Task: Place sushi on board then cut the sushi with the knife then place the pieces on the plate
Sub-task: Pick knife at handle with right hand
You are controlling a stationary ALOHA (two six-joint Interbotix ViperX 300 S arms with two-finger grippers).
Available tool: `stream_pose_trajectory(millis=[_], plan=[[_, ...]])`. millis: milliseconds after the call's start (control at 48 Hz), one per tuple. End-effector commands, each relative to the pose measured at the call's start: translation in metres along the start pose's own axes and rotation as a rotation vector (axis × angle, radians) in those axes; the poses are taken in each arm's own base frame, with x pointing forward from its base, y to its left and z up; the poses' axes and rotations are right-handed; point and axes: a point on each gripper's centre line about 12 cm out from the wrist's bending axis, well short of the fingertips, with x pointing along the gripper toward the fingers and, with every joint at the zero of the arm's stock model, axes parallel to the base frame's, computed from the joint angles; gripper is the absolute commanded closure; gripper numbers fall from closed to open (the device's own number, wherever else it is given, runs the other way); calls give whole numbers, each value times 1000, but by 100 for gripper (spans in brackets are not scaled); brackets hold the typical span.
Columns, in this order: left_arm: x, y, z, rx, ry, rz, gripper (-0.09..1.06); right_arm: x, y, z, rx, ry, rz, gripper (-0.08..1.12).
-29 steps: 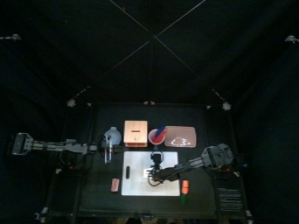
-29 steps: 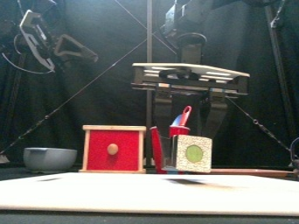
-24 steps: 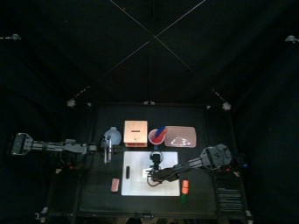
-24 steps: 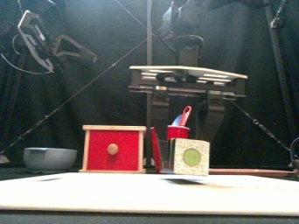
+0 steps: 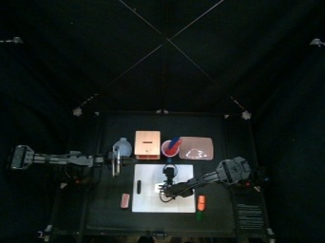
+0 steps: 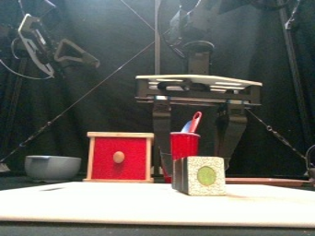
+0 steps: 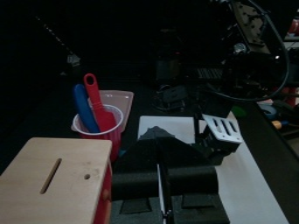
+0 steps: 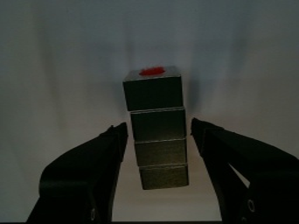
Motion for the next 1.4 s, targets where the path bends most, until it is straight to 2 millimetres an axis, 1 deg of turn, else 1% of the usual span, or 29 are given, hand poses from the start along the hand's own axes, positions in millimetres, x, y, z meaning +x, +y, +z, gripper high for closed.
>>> stream_pose_trajectory(millis=[21,83,208,396,521,667,771,875,917,1062,1229,1292,1333,1396], plan=[[1,2,5,4,-17,8,98,-26,8,7,3,10,63,13],[1,2,5,4,-15,10,98,-32,6,11,-2,4,69,13],[1,2,5,4,-14,10,98,-49,0,20,-37,-11,103,13],[1,2,4,4,-12,10,98,-73,-12,47,-115,-33,145,13],[1,3,3,5,-11,10,98,-91,-22,74,-193,-43,176,13],[1,4,3,3,-8,14,98,-112,-32,111,-269,-59,219,13],[1,4,3,3,-7,16,98,-131,-43,143,-321,-60,259,13],[1,4,3,2,-8,16,98,-142,-55,174,-364,-45,282,13],[1,4,3,2,-9,16,98,-145,-60,189,-387,-32,295,13],[1,4,3,2,-9,18,98,-147,-72,226,-440,28,332,13],[1,6,3,-2,-7,26,98,-143,-91,260,-529,90,323,13],[1,7,3,-4,-9,28,98,-143,-97,273,-556,85,314,13],[1,7,3,-2,-9,28,98,-142,-102,284,-567,76,311,13],[1,7,3,-3,-9,28,98,-138,-105,295,-585,71,309,13]])
